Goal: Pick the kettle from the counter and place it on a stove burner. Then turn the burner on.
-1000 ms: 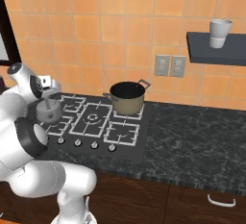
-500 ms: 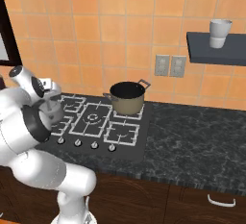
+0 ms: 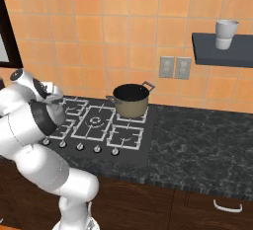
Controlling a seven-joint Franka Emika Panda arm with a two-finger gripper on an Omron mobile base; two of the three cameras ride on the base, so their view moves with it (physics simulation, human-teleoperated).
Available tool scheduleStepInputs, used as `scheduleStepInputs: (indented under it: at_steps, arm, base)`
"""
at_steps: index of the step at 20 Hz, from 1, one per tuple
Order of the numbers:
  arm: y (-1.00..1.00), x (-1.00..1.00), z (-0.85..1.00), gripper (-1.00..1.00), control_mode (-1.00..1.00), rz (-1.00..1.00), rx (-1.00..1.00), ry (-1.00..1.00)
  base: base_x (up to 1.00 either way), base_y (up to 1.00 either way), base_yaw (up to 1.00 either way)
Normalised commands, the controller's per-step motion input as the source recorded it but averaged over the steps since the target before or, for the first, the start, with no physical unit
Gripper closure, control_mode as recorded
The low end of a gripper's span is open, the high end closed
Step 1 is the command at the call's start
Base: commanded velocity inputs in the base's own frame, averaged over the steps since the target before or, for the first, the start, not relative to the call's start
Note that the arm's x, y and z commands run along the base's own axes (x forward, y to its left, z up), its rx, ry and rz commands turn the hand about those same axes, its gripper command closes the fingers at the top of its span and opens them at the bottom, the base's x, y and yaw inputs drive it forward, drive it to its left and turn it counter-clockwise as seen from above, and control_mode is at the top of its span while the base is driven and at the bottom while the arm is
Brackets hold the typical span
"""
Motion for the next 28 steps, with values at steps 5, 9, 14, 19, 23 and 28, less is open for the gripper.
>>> scheduleStepInputs:
  at_steps: [5,9,14,19,23,28]
  arm:
    - [0.08,0.21,-0.25,1.00,-1.00,-0.04,0.00,0.00]
    - [0.02,0.01,-0.17,1.00,-1.00,-0.06,0.00,0.00]
    - [-0.05,-0.08,0.00,-1.00,-1.00,-0.09,0.00,0.00]
    - [-0.12,-0.02,0.00,-1.00,-1.00,-0.10,0.00,0.00]
    - [-0.09,-0.13,0.04,-1.00,-1.00,-0.10,0.00,0.00]
    - [-0.01,-0.23,0.22,-1.00,-1.00,-0.09,0.00,0.00]
  base:
    - [0.00,0.00,0.00]
    - [0.00,0.00,0.00]
    - [0.00,0.00,0.00]
    - [0.00,0.00,0.00]
    - [0.00,0.00,0.00]
    - [0.00,0.00,0.00]
